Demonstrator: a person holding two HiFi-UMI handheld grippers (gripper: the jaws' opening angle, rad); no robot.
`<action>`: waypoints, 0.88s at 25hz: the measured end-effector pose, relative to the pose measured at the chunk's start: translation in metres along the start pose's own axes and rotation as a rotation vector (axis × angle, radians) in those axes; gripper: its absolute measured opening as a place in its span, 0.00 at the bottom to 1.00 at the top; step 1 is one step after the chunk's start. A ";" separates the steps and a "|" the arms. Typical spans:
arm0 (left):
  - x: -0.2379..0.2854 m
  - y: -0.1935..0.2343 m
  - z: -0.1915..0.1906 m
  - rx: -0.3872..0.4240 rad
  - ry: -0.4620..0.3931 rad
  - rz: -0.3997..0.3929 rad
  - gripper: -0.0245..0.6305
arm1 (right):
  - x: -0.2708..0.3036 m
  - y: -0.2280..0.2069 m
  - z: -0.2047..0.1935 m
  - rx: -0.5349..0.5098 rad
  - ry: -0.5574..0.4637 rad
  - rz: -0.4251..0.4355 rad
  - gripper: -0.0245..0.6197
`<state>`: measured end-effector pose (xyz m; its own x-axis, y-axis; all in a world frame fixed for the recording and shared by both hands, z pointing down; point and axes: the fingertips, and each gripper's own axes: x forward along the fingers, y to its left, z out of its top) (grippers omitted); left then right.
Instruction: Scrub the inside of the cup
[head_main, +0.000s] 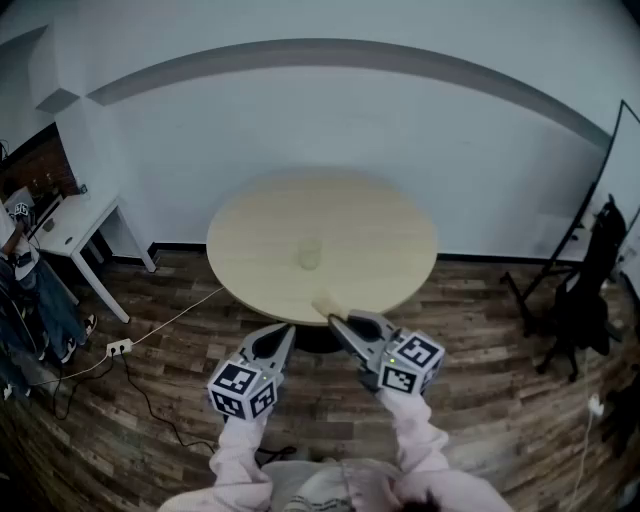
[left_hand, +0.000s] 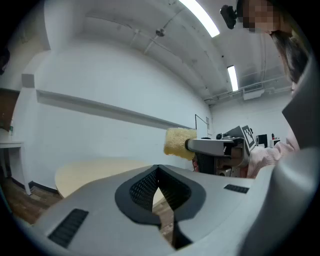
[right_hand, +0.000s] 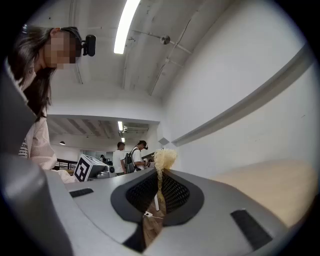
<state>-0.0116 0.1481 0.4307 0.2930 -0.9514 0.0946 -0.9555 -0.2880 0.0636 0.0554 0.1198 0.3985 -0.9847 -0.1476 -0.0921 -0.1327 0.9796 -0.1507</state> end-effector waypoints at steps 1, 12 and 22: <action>0.001 0.000 0.000 0.001 -0.001 0.000 0.04 | 0.000 -0.001 0.000 0.001 0.000 0.000 0.07; 0.004 0.002 -0.003 -0.005 -0.001 -0.001 0.04 | 0.002 -0.007 -0.001 0.030 -0.016 0.001 0.07; 0.012 0.019 0.001 -0.011 0.007 0.028 0.04 | 0.017 -0.024 0.001 0.064 -0.016 0.006 0.07</action>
<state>-0.0261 0.1315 0.4320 0.2669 -0.9581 0.1039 -0.9628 -0.2604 0.0717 0.0416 0.0941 0.3999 -0.9835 -0.1442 -0.1092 -0.1186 0.9698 -0.2131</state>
